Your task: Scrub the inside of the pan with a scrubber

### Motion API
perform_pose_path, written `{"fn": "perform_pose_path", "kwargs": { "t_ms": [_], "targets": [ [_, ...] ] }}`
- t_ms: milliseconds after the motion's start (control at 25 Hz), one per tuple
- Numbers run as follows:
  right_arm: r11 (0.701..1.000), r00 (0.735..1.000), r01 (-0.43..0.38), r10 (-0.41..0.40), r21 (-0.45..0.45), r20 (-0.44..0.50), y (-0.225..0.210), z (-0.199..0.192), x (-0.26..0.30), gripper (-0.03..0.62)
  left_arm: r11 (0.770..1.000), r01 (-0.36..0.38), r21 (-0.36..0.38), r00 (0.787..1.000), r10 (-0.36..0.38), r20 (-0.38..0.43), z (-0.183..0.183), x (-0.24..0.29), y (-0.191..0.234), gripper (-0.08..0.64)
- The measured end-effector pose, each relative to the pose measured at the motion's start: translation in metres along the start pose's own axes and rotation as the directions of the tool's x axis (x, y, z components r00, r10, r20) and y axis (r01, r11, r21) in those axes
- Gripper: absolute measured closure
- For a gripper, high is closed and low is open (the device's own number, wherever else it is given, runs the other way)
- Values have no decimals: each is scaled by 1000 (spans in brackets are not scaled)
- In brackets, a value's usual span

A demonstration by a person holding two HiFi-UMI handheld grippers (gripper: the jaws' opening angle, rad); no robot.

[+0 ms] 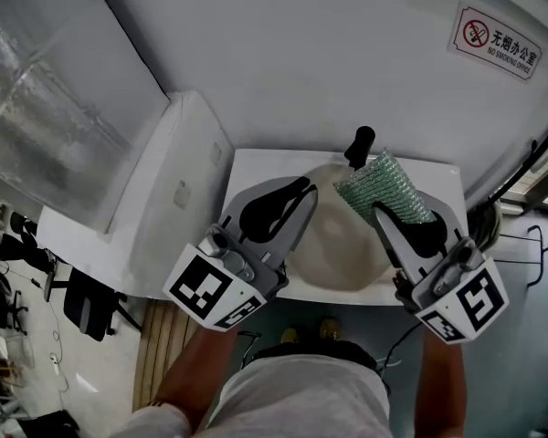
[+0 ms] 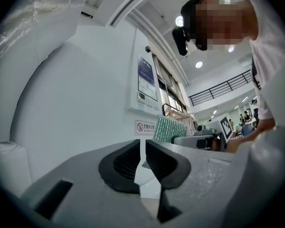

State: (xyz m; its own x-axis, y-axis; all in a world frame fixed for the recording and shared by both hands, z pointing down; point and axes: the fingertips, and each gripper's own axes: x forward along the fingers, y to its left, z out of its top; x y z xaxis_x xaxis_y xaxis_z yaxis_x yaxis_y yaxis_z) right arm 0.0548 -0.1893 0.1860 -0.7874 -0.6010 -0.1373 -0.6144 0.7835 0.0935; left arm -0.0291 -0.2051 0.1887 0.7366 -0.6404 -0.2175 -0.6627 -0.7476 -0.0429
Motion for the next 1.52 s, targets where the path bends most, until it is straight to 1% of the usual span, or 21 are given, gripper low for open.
{"fn": "perform_pose_path", "kwargs": {
  "t_ms": [200, 400, 680, 840, 1160, 1520],
  "targets": [
    [1000, 999, -16, 17, -12, 41, 10, 2, -2, 512, 1000, 21, 8, 999, -22, 35, 4, -4, -7, 527],
    [1000, 997, -19, 20, -10, 68, 16, 1, -5, 512, 1000, 27, 9, 998, -28, 54, 5, -8, -11, 538],
    [1000, 996, -15, 17, -16, 87, 21, -1, -7, 512, 999, 49, 14, 997, -49, 66, 3, -11, -18, 545],
    [1000, 996, -21, 22, -13, 84, 24, -5, -8, 512, 998, 62, 16, 996, -63, 65, 0, -11, -22, 545],
    [1000, 996, -31, 31, -4, 84, 28, -6, -8, 512, 998, 62, 11, 996, -63, 70, 0, -13, -22, 545],
    [1000, 998, -29, 28, 4, 58, 29, -17, -12, 514, 998, 64, 6, 996, -64, 66, -3, -13, -24, 545]
  ]
}}
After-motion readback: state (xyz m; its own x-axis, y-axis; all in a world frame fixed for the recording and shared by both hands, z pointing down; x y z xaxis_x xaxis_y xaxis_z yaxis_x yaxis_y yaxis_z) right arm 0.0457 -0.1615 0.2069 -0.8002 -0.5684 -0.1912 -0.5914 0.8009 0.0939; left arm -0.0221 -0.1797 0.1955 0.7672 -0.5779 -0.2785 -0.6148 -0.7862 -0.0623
